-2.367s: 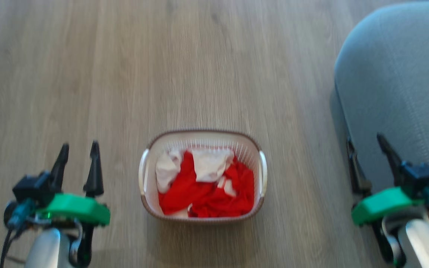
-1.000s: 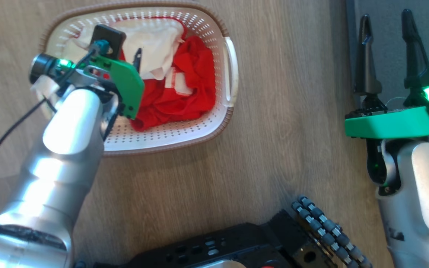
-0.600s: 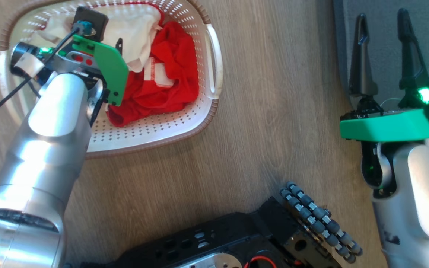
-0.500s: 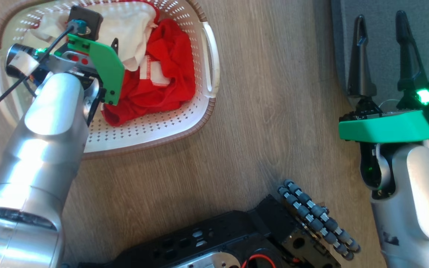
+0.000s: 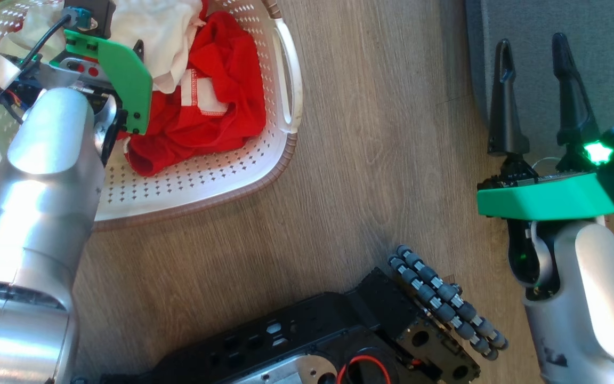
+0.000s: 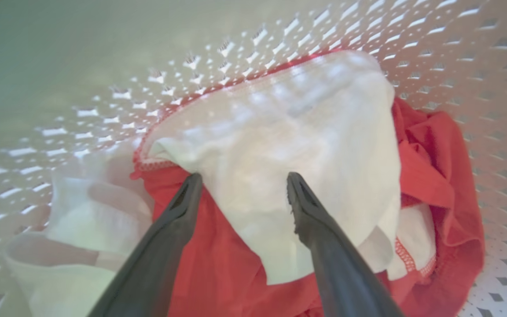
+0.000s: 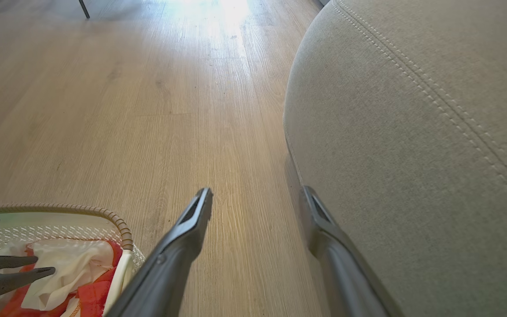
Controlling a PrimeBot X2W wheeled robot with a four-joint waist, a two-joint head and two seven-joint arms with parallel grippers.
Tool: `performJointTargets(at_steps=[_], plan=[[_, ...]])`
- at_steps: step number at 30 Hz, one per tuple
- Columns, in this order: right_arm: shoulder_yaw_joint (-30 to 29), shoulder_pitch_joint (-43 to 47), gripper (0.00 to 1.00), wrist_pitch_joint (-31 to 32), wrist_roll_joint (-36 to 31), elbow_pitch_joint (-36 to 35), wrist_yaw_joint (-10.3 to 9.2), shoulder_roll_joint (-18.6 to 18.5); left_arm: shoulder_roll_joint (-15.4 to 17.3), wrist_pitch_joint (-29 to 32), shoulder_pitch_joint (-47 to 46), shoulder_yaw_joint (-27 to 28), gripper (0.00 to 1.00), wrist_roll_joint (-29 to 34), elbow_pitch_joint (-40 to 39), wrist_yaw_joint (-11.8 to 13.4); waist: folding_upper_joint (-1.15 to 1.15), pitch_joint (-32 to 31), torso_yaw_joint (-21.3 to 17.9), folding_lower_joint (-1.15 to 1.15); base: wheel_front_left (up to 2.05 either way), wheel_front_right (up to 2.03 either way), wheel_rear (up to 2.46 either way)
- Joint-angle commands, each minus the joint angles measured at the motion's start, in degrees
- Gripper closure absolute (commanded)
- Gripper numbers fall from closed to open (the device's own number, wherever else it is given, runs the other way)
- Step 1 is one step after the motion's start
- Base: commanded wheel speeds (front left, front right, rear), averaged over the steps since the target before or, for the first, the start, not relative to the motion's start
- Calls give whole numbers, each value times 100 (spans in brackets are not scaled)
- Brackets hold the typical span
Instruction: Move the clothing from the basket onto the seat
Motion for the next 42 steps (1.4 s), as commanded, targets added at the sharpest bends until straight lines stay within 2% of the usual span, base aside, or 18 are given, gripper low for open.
performJointTargets(at_steps=[1,15,29,30,31,32,33,39,41,42], plan=[[46,376,0,-28,33,-194,40,7,76,-58,-16,112,0,-56,-17,9,0,12,21,0,0,0,0],[29,396,0,-28,16,-234,40,8,-71,-188,-202,79,0,-203,398,29,0,84,110,0,0,0,0],[-64,554,0,-28,-26,-287,40,8,-338,-374,-265,-39,0,-384,597,-127,0,162,188,0,0,0,0],[-66,558,0,-28,-29,-287,40,8,-348,-412,-272,-52,9,-389,602,-135,0,163,193,0,0,0,0],[-66,557,0,-28,-33,-285,40,8,-356,-446,-275,-63,36,-396,608,-143,0,163,195,0,0,0,0],[-64,552,0,-28,-37,-280,40,8,-364,-467,-275,-72,52,-406,617,-152,0,163,197,0,0,0,0],[-62,544,0,-28,-41,-276,40,8,-373,-485,-275,-85,56,-415,625,-164,0,164,198,0,0,0,0],[-86,535,0,-28,-66,-283,40,8,-448,-603,-289,-162,64,-461,659,-200,0,168,229,0,0,0,0],[-89,540,0,-28,-75,-284,40,8,-471,-661,-286,-180,73,-493,665,-220,0,165,235,0,0,0,0],[-90,538,0,-28,-81,-280,40,8,-482,-692,-286,-187,84,-511,667,-227,0,162,238,0,0,0,0]])
